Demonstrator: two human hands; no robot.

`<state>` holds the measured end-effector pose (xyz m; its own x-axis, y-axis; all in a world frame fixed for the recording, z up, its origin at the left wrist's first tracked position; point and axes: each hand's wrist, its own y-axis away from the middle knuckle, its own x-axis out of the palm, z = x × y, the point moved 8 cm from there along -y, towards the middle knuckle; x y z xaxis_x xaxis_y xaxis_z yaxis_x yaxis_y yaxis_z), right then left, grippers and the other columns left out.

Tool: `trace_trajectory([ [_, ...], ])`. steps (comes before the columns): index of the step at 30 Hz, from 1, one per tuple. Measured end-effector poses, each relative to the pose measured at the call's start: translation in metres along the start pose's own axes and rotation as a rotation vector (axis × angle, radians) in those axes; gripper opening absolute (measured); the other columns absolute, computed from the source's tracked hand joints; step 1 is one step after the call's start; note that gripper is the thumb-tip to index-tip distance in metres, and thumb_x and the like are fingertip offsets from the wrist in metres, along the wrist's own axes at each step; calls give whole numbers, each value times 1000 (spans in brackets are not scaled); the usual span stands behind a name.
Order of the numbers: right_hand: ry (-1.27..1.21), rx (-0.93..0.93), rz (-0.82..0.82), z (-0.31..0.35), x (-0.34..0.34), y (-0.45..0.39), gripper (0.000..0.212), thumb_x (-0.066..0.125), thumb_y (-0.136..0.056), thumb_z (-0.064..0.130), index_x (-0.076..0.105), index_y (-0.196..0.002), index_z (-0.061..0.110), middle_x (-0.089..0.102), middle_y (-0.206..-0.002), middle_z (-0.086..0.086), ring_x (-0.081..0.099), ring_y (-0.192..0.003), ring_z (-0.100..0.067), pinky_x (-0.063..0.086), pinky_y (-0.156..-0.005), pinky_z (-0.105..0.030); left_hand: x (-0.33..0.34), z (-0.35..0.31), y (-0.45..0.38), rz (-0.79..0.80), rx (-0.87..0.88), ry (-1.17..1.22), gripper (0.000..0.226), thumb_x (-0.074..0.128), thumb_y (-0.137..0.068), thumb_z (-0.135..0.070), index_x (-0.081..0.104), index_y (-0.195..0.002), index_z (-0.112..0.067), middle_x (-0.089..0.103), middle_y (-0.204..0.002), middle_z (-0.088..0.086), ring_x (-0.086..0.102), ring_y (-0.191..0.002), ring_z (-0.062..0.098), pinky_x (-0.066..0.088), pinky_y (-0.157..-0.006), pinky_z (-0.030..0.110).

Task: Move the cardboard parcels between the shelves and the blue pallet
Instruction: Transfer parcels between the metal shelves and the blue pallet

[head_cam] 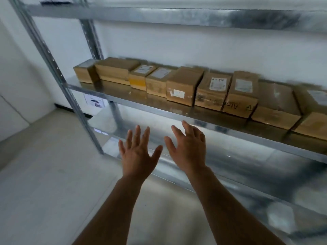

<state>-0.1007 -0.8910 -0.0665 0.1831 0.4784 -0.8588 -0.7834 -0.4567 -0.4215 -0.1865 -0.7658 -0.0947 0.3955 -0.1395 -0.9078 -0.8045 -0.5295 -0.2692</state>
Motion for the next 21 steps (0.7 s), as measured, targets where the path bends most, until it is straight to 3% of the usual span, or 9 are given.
trace_trajectory([
  [11,-59,-179,134,149,89,-60,56,45,-92,53,52,-135,18,46,-144,-12,43,-130,-30,33,-104,-40,-33,162,-51,-44,-199,-29,77,24,-86,-69,-6,-148,-34,-5,-157,-4,-13,-143,18,-13,-113,44],
  [16,-39,-221,188,235,135,-100,65,41,-90,60,41,-142,22,34,-152,-9,34,-137,-29,28,-109,-42,-56,254,-91,-80,-267,-30,77,24,-86,-69,-6,-148,-35,-7,-157,-4,-15,-143,18,-13,-114,45],
  [21,-63,-213,196,308,175,-135,64,40,-90,60,42,-141,21,38,-149,-9,37,-134,-27,33,-105,-38,-74,332,-132,-66,-258,-51,76,25,-87,-68,-4,-149,-33,-6,-158,-3,-11,-144,19,-12,-113,46],
])
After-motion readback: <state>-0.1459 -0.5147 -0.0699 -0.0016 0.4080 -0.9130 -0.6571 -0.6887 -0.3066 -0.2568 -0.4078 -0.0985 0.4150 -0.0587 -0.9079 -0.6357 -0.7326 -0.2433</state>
